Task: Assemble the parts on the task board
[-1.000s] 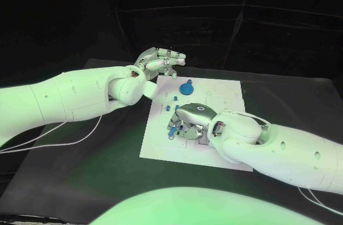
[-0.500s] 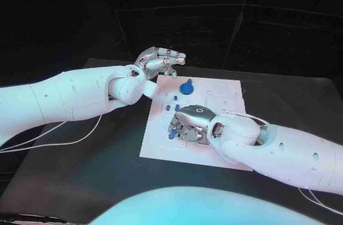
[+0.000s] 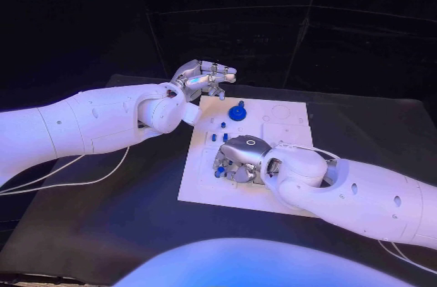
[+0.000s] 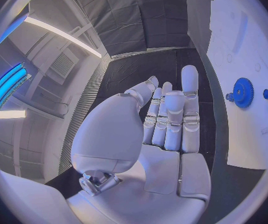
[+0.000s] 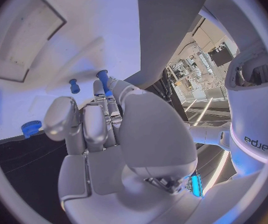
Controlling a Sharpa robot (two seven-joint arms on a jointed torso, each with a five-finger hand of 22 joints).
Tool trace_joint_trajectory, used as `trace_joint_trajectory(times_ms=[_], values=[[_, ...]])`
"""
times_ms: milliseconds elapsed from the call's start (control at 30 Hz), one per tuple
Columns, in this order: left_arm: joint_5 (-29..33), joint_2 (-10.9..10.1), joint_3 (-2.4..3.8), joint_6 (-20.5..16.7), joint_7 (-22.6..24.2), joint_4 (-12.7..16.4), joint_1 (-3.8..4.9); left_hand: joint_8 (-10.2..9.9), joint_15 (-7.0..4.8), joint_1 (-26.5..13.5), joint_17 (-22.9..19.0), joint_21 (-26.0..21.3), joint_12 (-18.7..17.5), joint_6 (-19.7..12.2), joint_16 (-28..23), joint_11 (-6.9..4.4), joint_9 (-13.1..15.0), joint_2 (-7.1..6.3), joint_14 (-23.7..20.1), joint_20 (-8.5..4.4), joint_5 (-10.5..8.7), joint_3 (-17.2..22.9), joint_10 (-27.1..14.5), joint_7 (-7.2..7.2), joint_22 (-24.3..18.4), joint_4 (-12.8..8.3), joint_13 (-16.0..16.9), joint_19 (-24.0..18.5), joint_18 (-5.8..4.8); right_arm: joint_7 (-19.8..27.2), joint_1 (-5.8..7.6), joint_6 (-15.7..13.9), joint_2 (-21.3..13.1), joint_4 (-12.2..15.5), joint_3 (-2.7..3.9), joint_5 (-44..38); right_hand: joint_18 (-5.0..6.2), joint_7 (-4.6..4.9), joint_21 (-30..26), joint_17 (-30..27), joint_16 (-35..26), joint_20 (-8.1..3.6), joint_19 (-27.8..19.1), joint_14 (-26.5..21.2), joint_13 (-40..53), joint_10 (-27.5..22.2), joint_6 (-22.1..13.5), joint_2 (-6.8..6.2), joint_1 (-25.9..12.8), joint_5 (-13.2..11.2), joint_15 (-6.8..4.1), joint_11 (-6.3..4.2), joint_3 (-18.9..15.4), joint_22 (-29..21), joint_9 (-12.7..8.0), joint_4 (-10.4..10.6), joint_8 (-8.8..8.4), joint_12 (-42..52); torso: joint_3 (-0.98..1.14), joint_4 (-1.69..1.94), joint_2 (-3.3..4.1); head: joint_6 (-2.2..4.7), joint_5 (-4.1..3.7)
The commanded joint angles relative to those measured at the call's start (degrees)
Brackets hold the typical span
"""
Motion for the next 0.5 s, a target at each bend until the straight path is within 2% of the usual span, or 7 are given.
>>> trace_joint_trajectory(times_ms=[33, 167, 500], values=[[0.2, 0.1, 0.04, 0.7, 0.2, 0.0, 0.10, 0.3, 0.06, -0.5, -0.1, -0.3, 0.3, 0.1, -0.1, 0.07, -0.1, 0.27, -0.5, -0.04, -0.20, -0.1, -0.5, 0.07, -0.1, 0.1, 0.1, -0.4, 0.76, -2.0, -0.07, 1.0, 0.2, -0.2, -0.54, -1.0, 0.48, 0.26, -0.5, -0.1, -0.1, 0.28, -0.6, 0.9, -0.3, -1.3, -1.9, -0.60, -1.5, 0.2, 0.67, 0.43, -0.3, -0.4, -0.3, 0.6, -0.34, -0.7, -0.01, 0.04, 0.00, -0.07, -0.01], [0.2, 0.1, 0.04, 0.7, 0.1, -0.1, 0.10, 0.3, 0.06, -0.5, -0.1, -0.3, 0.3, 0.1, -0.1, 0.07, -0.1, 0.27, -0.5, -0.04, -0.20, -0.1, -0.5, 0.07, -0.1, 0.1, 0.1, -0.4, 0.76, -2.5, -0.07, 0.1, 0.3, -0.4, -0.81, -1.0, 0.55, 0.83, -0.7, -0.2, -0.1, 0.68, -0.8, 0.8, -0.4, -2.5, -4.0, -1.29, -2.6, 0.3, 1.08, 0.98, -0.6, -0.7, -0.3, 0.9, -0.35, -0.9, 0.01, 0.04, 0.01, -0.06, 0.00], [0.2, 0.2, 0.04, 0.8, 0.0, -0.1, 0.10, 0.3, 0.05, -0.5, -0.2, -0.4, 0.4, 0.0, -0.1, 0.07, -0.1, 0.33, -0.5, -0.04, -0.21, -0.1, -0.6, 0.08, -0.2, 0.1, 0.1, -0.4, 0.77, -2.0, -0.08, -3.4, 0.4, -0.2, -0.97, -1.0, 0.68, 0.60, -0.9, 0.0, 0.1, 1.04, -1.1, 0.8, -0.6, -4.3, -7.2, -2.33, -3.7, 0.4, 1.32, 1.18, -1.1, -1.1, -0.3, 1.1, -0.33, -0.9, -0.02, 0.01, -0.02, -0.07, -0.03]])
